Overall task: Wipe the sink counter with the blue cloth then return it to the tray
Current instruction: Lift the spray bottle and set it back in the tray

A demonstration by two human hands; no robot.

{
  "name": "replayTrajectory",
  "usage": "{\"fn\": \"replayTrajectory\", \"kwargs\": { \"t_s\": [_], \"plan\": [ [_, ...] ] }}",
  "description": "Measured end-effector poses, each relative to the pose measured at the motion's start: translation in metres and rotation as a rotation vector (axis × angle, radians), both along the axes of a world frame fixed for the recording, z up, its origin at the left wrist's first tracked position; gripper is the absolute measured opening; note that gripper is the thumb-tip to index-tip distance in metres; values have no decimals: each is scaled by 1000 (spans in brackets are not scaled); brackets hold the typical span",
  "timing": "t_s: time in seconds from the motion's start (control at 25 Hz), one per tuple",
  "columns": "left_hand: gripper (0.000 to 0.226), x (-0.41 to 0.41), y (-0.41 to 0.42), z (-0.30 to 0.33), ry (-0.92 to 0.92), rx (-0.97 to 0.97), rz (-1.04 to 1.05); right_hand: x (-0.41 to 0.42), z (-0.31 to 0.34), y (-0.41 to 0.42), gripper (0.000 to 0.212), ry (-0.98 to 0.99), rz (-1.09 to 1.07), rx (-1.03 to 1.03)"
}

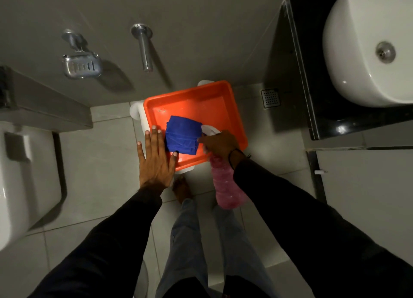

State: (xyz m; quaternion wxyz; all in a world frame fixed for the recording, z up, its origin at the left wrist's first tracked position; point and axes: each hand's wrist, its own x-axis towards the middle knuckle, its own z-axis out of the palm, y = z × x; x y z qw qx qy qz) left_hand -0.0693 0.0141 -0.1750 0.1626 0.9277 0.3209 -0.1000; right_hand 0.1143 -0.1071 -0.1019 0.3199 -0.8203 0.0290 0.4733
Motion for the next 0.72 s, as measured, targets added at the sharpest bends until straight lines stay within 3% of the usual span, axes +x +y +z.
{"fn": "replayTrajectory", "kwargs": {
  "t_s": [0.12,0.2,0.28,0.36,0.52,0.72],
  "plan": [
    [82,1,0,1,7,8,2,35,32,8,26,-194,-184,65],
    [81,1,-1,2,7,13,0,58,48,13,23,-356,-284,154],
    [82,1,-1,2,-4,19,-3,70,51,13,19,-672,-218,199],
    [82,0,-1,2,-10,18,0,64,43,10,19,-861,-155,215],
    [83,-1,-2,0,-16,48,-18,44,13,7,31,-829,-283,284],
    [84,4,0,18,72,68,-62,29,18,-8,61,-663,-161,148]
  ]
}}
